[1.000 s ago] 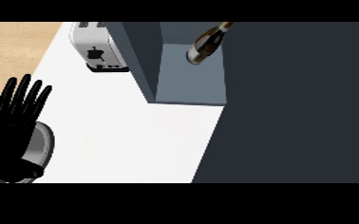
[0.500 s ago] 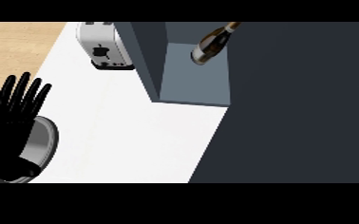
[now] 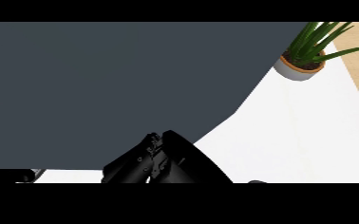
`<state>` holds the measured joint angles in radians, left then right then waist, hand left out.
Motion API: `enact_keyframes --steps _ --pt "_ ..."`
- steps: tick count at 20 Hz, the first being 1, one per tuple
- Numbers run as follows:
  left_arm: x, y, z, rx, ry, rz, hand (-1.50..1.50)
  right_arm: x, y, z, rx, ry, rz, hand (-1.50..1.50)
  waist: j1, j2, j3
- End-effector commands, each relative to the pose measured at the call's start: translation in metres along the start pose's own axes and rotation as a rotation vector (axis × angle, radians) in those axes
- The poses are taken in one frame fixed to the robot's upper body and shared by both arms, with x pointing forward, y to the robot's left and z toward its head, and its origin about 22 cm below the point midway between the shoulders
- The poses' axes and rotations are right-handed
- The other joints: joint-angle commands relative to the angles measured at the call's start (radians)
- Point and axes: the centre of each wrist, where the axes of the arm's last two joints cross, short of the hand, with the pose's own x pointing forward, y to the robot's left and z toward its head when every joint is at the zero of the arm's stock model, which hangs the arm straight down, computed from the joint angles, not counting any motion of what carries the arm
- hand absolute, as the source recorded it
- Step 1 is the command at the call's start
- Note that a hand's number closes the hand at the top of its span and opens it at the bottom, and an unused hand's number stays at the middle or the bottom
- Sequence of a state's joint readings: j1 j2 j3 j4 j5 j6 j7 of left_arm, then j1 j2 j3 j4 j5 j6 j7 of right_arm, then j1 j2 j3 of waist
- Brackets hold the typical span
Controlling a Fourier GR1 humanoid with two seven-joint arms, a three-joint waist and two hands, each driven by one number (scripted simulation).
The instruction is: Pick up the wine, place it into the cabinet and close the cabinet
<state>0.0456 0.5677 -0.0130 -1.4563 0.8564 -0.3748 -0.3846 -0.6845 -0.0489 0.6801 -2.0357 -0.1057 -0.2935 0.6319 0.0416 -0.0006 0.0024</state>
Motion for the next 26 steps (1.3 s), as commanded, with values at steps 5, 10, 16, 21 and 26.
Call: enact_keyframes --steps 5,10,16,21,26 --pt "0.013 0.013 0.005 0.024 0.013 -0.043 -1.5 0.004 -0.019 -0.09 -0.065 0.03 -0.044 1.5 -0.004 0.006 -0.004" --pt "0.017 0.015 -0.002 0.049 -0.014 -0.039 -1.5 -0.029 -0.028 -0.096 -0.084 0.065 -0.118 1.5 -0.021 0.004 -0.003" --pt "0.019 0.022 -0.006 0.049 -0.002 -0.063 -1.5 -0.064 -0.072 -0.101 -0.161 0.106 -0.149 1.5 -0.031 0.006 -0.003" --pt "0.018 0.031 0.008 0.052 -0.013 -0.027 -1.5 -0.077 -0.096 -0.111 -0.191 0.096 -0.091 1.5 -0.027 0.006 -0.003" --pt "0.021 0.021 -0.012 0.049 -0.017 -0.028 -1.5 -0.104 -0.113 -0.099 -0.172 0.132 -0.049 1.5 -0.031 0.008 -0.003"
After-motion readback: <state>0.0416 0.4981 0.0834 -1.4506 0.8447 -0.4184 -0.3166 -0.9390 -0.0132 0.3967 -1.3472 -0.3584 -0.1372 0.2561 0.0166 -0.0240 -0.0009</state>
